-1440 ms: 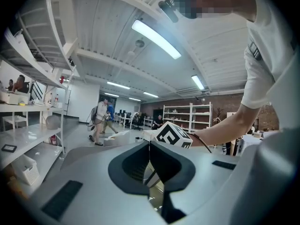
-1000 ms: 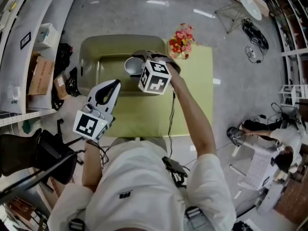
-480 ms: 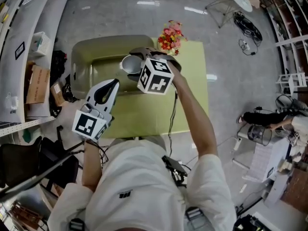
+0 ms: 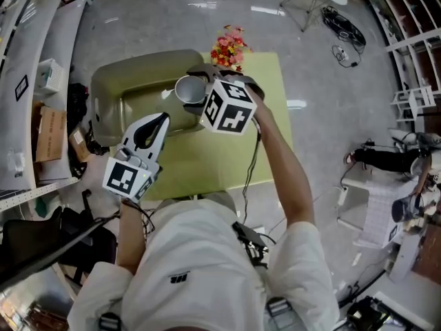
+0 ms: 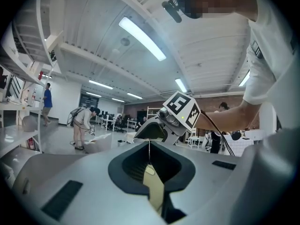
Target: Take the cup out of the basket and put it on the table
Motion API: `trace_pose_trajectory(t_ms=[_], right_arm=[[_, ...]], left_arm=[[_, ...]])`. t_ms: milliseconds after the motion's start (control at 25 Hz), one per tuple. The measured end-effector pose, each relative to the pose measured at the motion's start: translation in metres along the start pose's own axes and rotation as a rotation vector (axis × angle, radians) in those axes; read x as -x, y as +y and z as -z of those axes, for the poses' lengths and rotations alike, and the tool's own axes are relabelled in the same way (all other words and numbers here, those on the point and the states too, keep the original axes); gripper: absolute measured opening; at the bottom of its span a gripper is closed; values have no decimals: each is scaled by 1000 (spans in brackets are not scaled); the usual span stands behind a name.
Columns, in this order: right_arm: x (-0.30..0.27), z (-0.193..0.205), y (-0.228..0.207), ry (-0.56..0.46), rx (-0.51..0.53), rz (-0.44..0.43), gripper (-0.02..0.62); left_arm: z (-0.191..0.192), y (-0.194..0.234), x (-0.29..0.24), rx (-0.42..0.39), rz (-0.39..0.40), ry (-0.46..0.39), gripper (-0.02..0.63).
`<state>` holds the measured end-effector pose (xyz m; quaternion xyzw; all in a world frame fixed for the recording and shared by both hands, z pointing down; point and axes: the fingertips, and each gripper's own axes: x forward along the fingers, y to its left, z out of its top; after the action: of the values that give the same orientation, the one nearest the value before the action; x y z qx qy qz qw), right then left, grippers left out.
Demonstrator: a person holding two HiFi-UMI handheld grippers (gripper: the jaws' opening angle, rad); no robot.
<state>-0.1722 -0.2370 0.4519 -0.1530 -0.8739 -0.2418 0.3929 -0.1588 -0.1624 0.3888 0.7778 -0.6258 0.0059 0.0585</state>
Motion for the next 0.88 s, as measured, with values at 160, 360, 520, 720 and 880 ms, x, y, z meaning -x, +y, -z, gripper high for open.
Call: trace_pose_trajectory(t_ms=[160,360,520,720,880], right_arm=[[18,9,-2,4,-19,25,351],[37,20,-2,10,-39,56,351],[50,29,0,22,-58,74,351],[59,45,1,23,-76,113,351],[65,59,7,38,-105,131,351]], left_arm=[[-4,-10,-9,-7,29,0,14],[-6,-23,-18,-14,64,1,14],[-6,-32,-26,-18,94,0,14],[-4,-43,-34,-17,129,3,14],[-1,-52,-40,-13,163,1,14]])
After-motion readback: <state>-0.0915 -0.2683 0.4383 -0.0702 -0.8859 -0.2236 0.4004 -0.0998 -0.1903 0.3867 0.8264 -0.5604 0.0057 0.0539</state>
